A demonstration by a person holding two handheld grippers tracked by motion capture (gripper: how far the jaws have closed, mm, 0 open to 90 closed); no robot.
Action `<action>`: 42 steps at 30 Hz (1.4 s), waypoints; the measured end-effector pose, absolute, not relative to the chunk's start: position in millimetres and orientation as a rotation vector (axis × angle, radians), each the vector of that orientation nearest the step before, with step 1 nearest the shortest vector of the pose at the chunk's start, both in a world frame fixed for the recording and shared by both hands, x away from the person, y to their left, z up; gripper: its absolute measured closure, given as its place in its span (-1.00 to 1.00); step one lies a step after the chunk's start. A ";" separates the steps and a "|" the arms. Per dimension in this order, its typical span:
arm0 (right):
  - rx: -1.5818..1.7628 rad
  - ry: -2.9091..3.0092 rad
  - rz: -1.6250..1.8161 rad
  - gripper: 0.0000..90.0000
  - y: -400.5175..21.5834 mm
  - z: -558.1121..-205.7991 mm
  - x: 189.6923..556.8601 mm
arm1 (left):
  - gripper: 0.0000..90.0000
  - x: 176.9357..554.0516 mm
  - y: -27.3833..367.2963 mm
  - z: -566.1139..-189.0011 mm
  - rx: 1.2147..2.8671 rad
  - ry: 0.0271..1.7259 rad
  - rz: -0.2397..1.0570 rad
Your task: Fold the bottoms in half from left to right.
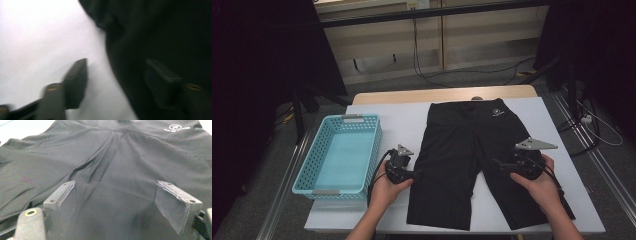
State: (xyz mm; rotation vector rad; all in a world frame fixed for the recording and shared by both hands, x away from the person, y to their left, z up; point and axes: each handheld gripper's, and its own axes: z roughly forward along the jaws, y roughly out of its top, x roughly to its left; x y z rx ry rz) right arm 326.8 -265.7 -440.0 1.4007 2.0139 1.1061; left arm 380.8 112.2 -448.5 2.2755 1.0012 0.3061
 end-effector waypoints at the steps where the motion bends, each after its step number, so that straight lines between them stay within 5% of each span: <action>1: 1.402 2.015 1.104 -0.59 -265.5 -440.2 326.9 | 0.02 379.5 111.2 -448.0 2.279 0.997 0.311; 12: 1.391 2.034 1.103 -0.59 -258.5 -441.0 328.4 | 0.57 374.3 105.7 -446.3 2.251 1.056 0.252; 18: 1.385 2.041 1.106 -0.59 -256.3 -441.3 328.7 | 0.93 375.1 106.1 -447.0 2.198 1.096 0.081; 25: 1.381 2.043 1.112 -0.59 -256.2 -440.7 327.8 | 0.91 373.2 105.8 -443.0 2.199 1.069 0.096; 29: 1.382 2.041 1.117 -0.59 -256.6 -440.1 327.4 | 0.58 373.7 109.7 -444.1 2.203 1.059 0.143; 35: 1.381 2.045 1.116 -0.59 -255.1 -440.7 327.4 | 0.40 368.2 113.2 -446.5 2.213 1.047 0.166; 42: 1.373 2.060 1.111 -0.60 -246.9 -442.7 330.3 | 0.65 359.5 101.1 -446.0 2.250 1.037 0.219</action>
